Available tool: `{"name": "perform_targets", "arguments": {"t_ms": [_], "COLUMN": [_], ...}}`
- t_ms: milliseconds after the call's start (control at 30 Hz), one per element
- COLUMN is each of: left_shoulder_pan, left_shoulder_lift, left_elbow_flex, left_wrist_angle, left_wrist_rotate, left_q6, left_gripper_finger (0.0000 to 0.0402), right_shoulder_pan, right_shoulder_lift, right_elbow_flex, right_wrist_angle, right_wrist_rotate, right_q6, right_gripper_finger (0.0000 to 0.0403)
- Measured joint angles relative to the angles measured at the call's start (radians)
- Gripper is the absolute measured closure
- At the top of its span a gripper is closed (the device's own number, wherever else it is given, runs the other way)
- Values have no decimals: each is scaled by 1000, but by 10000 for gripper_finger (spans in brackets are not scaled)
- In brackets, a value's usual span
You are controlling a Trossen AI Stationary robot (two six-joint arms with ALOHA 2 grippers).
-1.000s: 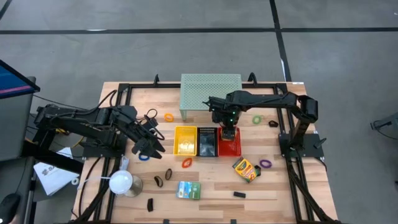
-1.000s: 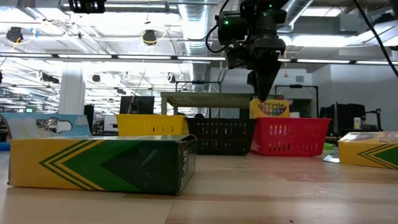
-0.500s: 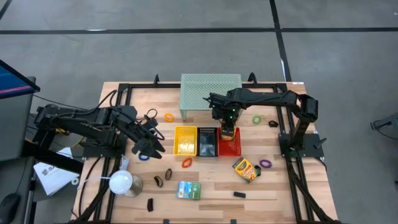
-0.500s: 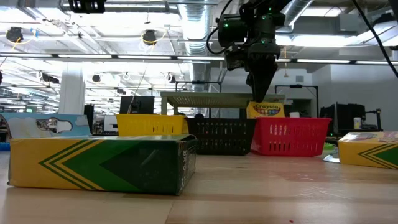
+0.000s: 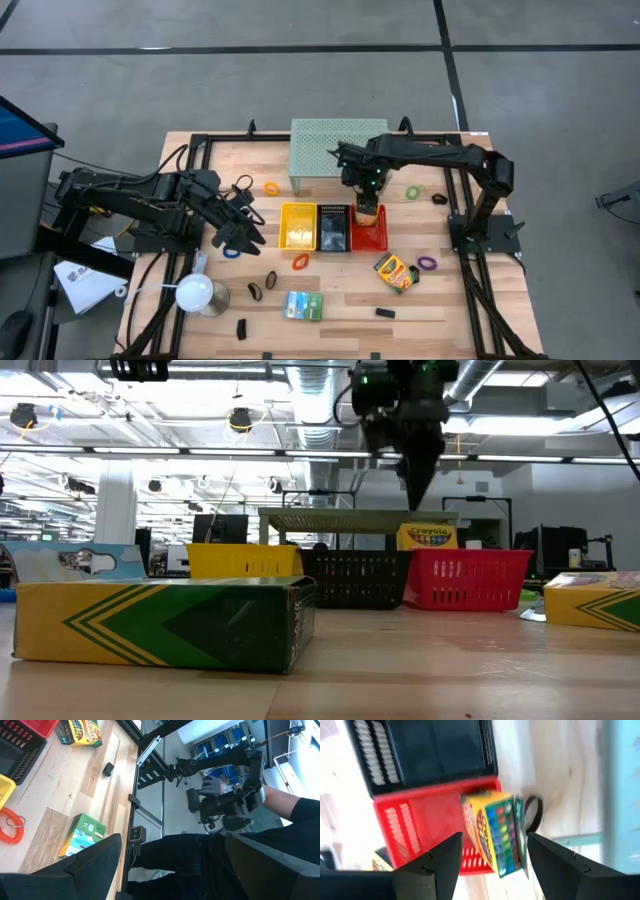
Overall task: Pick & Place Office Desk Supplies
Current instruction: Put the crayons box into the red bin
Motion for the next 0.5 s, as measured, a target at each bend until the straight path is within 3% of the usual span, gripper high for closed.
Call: {"name": "perform_targets", "arguments": {"t_ms": [200,367,500], "left_shoulder_pan": [0,0,-1], "left_shoulder_lift": [0,0,0], "left_elbow_flex": [0,0,0], "left_wrist_angle": [0,0,-1], "left_wrist_rotate": [1,2,2], "left_q6": [0,0,0], "left_gripper_finger": [48,48,48], "right_shoulder_pan": [10,67,161], "right_shoulder_lift": [-6,-22,-102], "right_elbow_flex": [86,77,22], "right_wrist_angle": [-151,-318,-313], "right_wrist_rotate": [0,-32,-60], "right_q6": [40,105,195], "right_gripper_finger": [184,184,184]}}
